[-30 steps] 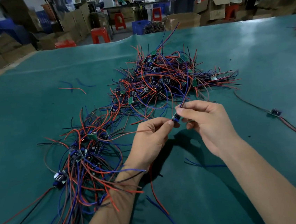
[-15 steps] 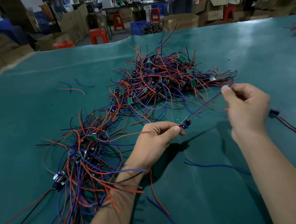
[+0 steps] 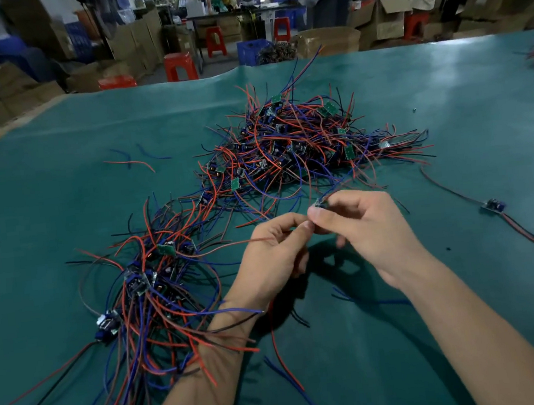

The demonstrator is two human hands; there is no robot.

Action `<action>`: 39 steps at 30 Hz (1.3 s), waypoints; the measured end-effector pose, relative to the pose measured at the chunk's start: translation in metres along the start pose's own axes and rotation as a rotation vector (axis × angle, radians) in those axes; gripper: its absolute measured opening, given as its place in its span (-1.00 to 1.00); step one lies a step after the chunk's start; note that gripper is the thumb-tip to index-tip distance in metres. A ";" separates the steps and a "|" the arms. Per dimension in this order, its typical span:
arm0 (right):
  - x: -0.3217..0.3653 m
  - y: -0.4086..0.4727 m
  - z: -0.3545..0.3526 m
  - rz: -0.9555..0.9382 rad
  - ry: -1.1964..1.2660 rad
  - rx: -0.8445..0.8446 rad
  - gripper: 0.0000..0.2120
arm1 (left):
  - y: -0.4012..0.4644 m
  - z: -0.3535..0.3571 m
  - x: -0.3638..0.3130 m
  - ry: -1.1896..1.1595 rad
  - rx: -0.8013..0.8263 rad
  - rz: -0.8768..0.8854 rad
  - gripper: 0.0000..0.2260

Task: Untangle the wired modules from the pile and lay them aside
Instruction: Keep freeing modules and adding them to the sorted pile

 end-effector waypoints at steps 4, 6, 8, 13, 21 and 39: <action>0.026 -0.009 -0.035 -0.179 -0.042 -0.197 -0.85 | 0.000 0.010 0.002 0.017 0.085 -0.033 -0.80; 0.047 -0.018 -0.059 -0.268 -0.007 -0.336 -0.88 | 0.000 0.015 0.003 0.030 0.124 -0.039 -0.82; 0.078 -0.025 -0.074 -0.365 0.029 -0.424 -0.87 | 0.000 0.015 0.003 0.058 0.131 -0.038 -0.82; 0.176 -0.011 -0.034 -0.522 0.073 -0.209 -0.86 | -0.001 0.010 0.008 0.122 0.073 -0.103 -0.80; 0.154 0.075 0.136 -0.081 -0.633 0.371 -0.46 | -0.006 0.008 -0.008 0.168 0.031 -0.055 -0.58; 0.065 0.134 0.074 0.123 -1.020 0.108 -0.86 | -0.001 0.006 0.008 0.107 0.061 -0.108 -0.85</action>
Point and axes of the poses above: each hand's wrist, its own y-axis towards the middle knuckle, its own z-axis out of the palm, x = y × z, the point moved 10 cm from there along y, towards the middle knuckle, and after that the axes turned 15 degrees about x, right-handed, at the moved point
